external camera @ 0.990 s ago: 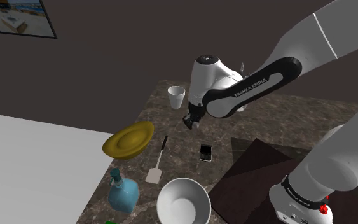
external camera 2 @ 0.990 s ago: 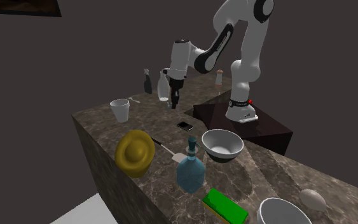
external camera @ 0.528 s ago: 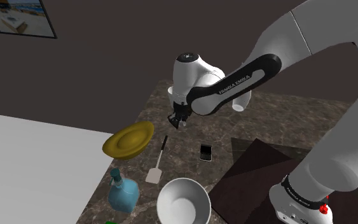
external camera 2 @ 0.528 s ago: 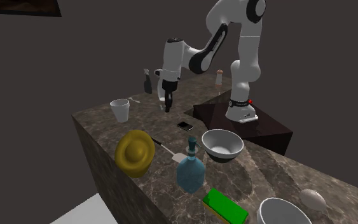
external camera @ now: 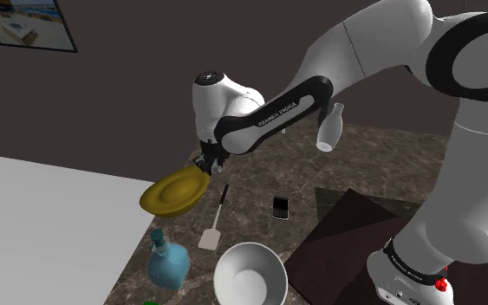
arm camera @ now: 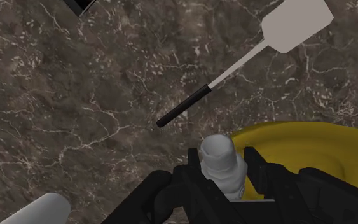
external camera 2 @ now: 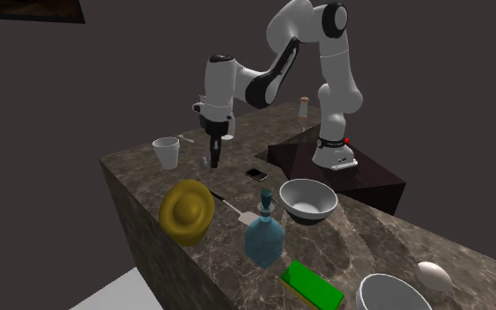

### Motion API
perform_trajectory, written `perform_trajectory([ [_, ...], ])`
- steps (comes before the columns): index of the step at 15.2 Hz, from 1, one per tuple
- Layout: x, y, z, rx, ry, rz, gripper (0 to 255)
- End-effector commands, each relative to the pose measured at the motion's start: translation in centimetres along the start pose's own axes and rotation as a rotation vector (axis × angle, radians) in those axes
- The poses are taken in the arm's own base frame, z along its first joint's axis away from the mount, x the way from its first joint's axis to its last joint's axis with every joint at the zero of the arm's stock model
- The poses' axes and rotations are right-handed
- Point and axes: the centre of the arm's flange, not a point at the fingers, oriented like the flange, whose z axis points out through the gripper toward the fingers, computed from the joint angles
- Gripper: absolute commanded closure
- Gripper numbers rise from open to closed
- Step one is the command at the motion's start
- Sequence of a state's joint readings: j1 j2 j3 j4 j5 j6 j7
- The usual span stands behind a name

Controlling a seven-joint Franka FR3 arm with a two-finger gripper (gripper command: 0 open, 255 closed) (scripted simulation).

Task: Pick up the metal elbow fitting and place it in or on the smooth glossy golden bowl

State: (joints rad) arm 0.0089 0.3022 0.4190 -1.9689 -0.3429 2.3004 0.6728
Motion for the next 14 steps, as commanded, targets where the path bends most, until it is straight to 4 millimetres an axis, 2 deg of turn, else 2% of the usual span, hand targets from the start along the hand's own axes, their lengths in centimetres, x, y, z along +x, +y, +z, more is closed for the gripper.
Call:
perform_trajectory([
  [1, 1.8, -1.9, 0.1, -0.001, 0.0, 0.001, 255],
  [9, 8.7, -10.2, 0.4, -0.001, 0.0, 0.001, 255],
  [14, 8.4, -10.4, 3.0, -0.001, 0.0, 0.001, 255],
])
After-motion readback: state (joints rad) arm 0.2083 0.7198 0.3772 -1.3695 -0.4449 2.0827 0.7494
